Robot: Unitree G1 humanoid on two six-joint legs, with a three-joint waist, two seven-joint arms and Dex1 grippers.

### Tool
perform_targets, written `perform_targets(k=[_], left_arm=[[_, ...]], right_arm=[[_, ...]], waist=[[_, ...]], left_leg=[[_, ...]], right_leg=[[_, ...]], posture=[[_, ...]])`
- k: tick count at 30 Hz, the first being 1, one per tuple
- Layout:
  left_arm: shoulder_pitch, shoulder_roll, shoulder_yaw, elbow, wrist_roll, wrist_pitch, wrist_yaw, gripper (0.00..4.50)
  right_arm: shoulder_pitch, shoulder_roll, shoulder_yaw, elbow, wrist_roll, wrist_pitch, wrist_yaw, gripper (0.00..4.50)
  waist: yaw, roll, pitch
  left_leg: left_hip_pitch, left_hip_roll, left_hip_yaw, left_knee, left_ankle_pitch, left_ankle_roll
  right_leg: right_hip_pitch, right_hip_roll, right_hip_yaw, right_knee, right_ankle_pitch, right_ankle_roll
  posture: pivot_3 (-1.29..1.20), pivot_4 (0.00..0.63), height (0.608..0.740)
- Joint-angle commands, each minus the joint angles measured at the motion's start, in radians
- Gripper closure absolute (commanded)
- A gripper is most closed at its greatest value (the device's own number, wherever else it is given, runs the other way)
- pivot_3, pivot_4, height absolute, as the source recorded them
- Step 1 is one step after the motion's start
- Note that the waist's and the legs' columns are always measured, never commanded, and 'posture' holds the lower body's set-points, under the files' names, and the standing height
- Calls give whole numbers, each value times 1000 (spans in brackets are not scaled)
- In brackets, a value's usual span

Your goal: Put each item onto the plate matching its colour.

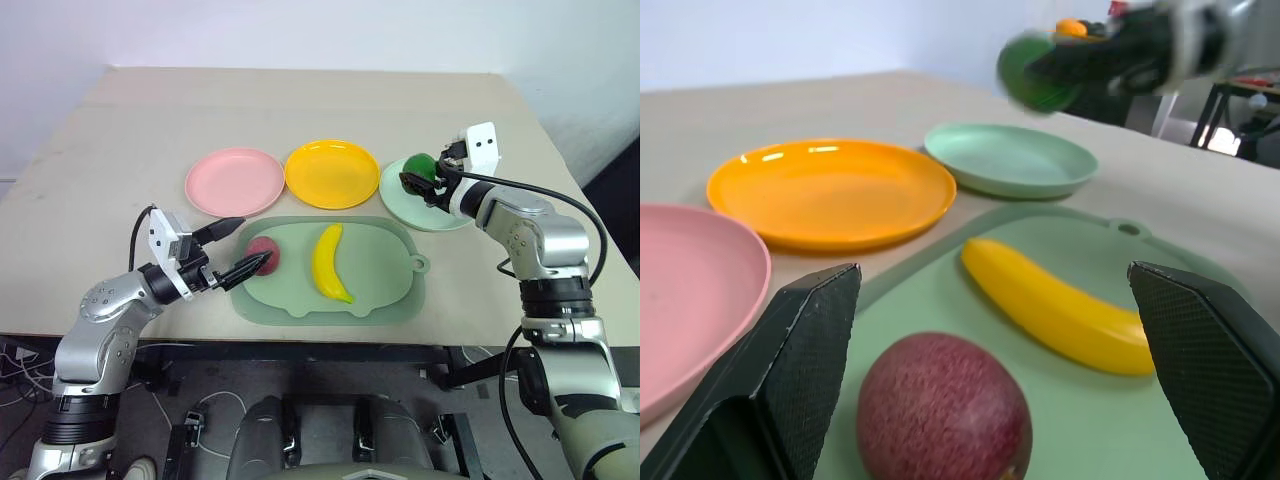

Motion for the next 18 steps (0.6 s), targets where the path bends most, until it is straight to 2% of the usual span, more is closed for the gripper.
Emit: perform_targets(k=[1,4,6,9,14,16,18], left_arm=[[14,2,18,-54,-6,-3,15,0],[42,2,26,-67,-4,-10,23,0],[56,1,33,-75,-7,-13,30,0],[74,3,39,-81,-7,-16,35,0],[77,9,44,-83,-10,-12,39,0],[77,12,48,-78,-7,-15,37,0],[80,13,49,-70,-1,-20,35,0]], right_arm=[[-106,0,13,211,-87,-115,-3,1438],[-160,8,32,340,-130,-164,23,1438],[-177,12,40,383,-144,-176,57,724],[-178,8,41,388,-163,-206,86,46],[-135,-10,-1,262,-158,-232,96,46],[-91,-27,-27,128,-132,-198,108,46],[-28,-28,-62,-59,-62,-86,121,46]], waist=[[-3,0,0],[-6,1,1],[-10,1,1],[-12,1,1],[-16,1,1],[-15,2,1],[-15,2,1]], left_leg=[[0,0,1,0,0,0],[0,0,2,0,0,0],[0,1,3,0,0,0],[0,1,3,0,0,0],[0,1,2,0,0,-1],[0,1,2,0,0,-1],[0,1,2,0,0,-1]], right_leg=[[0,0,0,0,0,0],[-1,0,1,1,0,0],[-1,1,1,1,0,0],[-1,1,1,1,0,0],[-1,0,1,1,0,0],[-1,0,1,1,0,0],[-1,0,1,1,0,0]], posture=[[0,150,695],[0,150,695],[0,150,695],[0,150,695],[0,150,695],[0,150,695],[0,150,695]])
